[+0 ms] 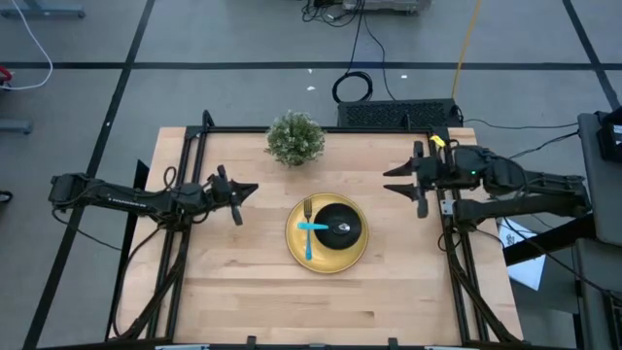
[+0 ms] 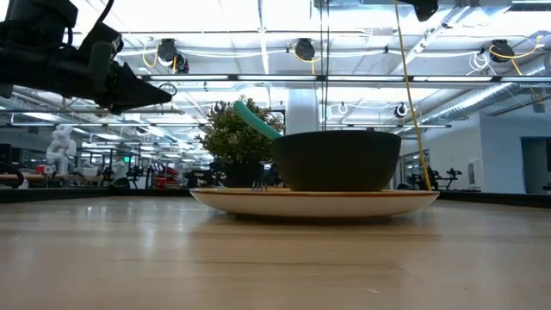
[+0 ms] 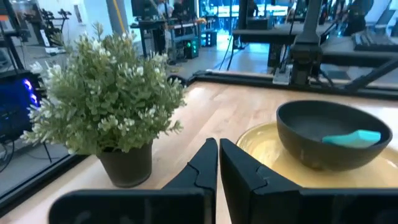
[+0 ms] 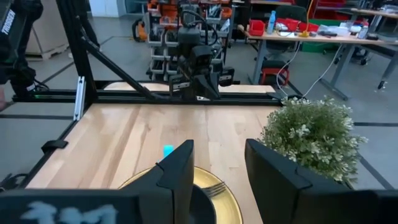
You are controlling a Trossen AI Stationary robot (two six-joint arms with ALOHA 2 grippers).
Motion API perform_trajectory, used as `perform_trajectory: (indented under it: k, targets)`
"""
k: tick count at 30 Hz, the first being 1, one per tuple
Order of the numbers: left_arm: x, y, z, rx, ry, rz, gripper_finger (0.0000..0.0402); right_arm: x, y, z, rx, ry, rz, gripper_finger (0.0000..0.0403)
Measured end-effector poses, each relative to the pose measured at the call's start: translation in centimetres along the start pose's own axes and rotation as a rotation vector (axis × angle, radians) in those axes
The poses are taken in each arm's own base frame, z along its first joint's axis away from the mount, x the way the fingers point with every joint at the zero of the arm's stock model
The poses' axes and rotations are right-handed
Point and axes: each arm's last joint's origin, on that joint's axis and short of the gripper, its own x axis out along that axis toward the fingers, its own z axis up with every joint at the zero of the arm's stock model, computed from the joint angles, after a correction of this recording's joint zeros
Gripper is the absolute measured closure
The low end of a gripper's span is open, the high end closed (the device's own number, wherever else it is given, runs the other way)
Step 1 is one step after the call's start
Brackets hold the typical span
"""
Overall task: Set table place
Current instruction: Return to Home Position
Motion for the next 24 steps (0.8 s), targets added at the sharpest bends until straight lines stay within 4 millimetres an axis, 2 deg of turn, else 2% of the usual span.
perform_trajectory:
  k: [14, 19, 24]
  targets:
    - [0.0, 0.0, 0.1, -0.01, -0.006, 0.0, 0.0378, -4.0, 0.2, -1.1, 0.024, 0.02, 0.003, 0.0268]
    - [0.0, 0.0, 0.1, -0.024, -0.005, 0.0, 0.0378, -5.6, 0.4, -3.1, 0.058, -0.084, 0.002, 0.0272]
    - [0.0, 0.0, 0.0, -0.028, 0.0, 0.0, 0.0378, -6.0, 0.5, -5.6, 0.086, -0.153, 0.005, 0.0289]
